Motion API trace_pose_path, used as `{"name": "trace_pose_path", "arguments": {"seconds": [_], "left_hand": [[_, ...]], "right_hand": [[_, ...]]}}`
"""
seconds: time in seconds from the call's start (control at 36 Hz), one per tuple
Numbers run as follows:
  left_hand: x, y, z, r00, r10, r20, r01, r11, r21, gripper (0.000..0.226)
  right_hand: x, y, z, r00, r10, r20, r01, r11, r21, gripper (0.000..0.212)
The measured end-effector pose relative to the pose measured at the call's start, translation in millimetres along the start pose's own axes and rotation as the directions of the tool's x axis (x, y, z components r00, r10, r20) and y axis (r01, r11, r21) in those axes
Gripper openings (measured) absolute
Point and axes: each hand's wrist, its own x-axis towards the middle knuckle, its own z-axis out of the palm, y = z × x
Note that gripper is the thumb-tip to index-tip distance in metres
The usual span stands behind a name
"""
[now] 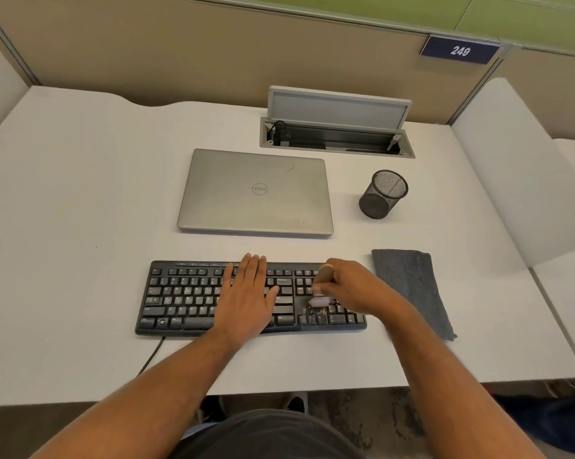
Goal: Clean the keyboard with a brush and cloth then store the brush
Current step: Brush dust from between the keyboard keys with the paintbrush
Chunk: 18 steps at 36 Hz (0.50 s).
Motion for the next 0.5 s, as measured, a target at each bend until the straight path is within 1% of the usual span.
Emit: {"name": "trace_pose_path", "arguments": {"seconds": [0.06,0.11,0.19,0.31,0.36,0.42,0.44,0.5], "left_hand": [[-0.6,0.9,-0.6,1.000,0.003,-0.002,-0.003,1.000,0.002,0.076],[-1.3,1.2,-0.7,1.000,0.001,0.005,-0.001,1.000,0.008,0.076],[-1.4,0.7,-1.5,1.000,-0.002,0.001,0.002,1.000,0.005,0.076],[-1.0,0.8,-0.9,1.000,0.000,0.019,-0.001,1.000,0.006,0.076],[-0.8,0.5,-0.9,1.000,0.001,0.015,-0.001,1.000,0.004,0.077],[-0.6,0.8,-1.2,1.000,0.000,0.011,0.000,1.000,0.001,0.077],[-0.7,1.1,-1.4,1.000,-0.001,0.010,0.001,1.000,0.001,0.078],[-1.0,1.3,-1.7,1.000,-0.002,0.016,0.002,1.000,0.000,0.078]], "right_hand": [[1.0,-0.8,6.9,1.000,0.003,-0.024,-0.002,0.997,0.073,0.010],[1.6,-1.4,15.4,0.999,0.006,-0.047,-0.002,0.995,0.096,0.012],[0.1,1.3,18.2,0.997,0.035,-0.070,-0.029,0.996,0.083,0.017],[-2.9,6.9,11.3,0.992,0.109,-0.059,-0.107,0.993,0.051,0.025],[-4.6,4.3,10.4,0.984,0.131,-0.124,-0.124,0.990,0.063,0.034],[-6.1,1.7,13.0,0.960,0.152,-0.237,-0.129,0.986,0.108,0.045],[-6.9,1.3,15.8,0.945,0.173,-0.279,-0.141,0.981,0.129,0.047],[-8.9,1.1,25.3,0.924,0.213,-0.316,-0.177,0.974,0.139,0.051]]}}
